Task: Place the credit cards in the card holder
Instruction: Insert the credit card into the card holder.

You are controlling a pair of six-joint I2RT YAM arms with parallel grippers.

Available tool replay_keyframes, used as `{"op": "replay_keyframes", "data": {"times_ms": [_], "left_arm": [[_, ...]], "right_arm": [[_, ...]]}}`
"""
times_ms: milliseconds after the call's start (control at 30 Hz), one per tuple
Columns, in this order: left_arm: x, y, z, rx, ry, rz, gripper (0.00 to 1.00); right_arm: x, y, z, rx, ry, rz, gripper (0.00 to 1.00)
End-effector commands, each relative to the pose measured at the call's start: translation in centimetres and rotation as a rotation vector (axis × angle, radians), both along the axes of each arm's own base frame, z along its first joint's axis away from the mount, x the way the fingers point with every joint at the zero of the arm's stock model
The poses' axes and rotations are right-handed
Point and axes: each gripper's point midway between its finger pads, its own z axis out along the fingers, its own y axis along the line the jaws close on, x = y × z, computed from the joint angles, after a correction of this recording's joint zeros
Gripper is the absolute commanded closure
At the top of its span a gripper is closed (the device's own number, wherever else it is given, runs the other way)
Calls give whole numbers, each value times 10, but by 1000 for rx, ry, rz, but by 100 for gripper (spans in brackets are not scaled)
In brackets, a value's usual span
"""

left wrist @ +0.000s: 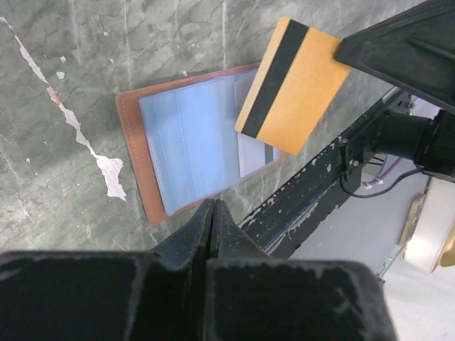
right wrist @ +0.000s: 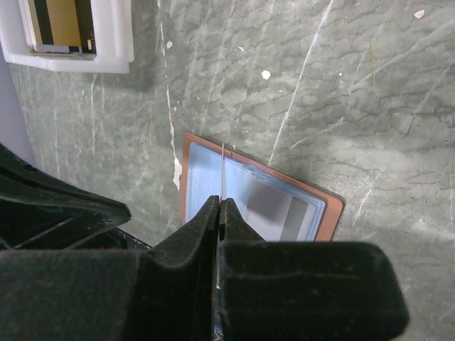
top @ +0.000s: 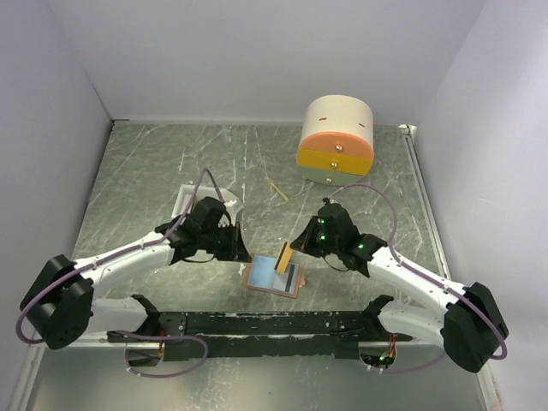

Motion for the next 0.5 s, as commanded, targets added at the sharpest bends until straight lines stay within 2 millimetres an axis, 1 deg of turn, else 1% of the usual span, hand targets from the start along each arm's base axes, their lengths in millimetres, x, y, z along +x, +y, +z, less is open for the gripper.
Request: {"op": "replay_keyframes", "data": {"times_ms": [0,133,267,367,467], "left_arm": [[3,-6,-17,15,-16,27,93],[-2,-9,-29,39,-5,22,93],[-4,-9,-40,83,-4,22,93],[-8,-9,-49,106,7,15,93],[-12,-10,-56,123,15,10,93]], "right_arm": [[2,0,4,24,-32,30,100],[-5,8,-4,69,-17,124,100],[-8,10,-13,78,-9,163,100],[-8,9,-21,81,-10,161,100],[-9,4,-29,44,0,160,100]]}}
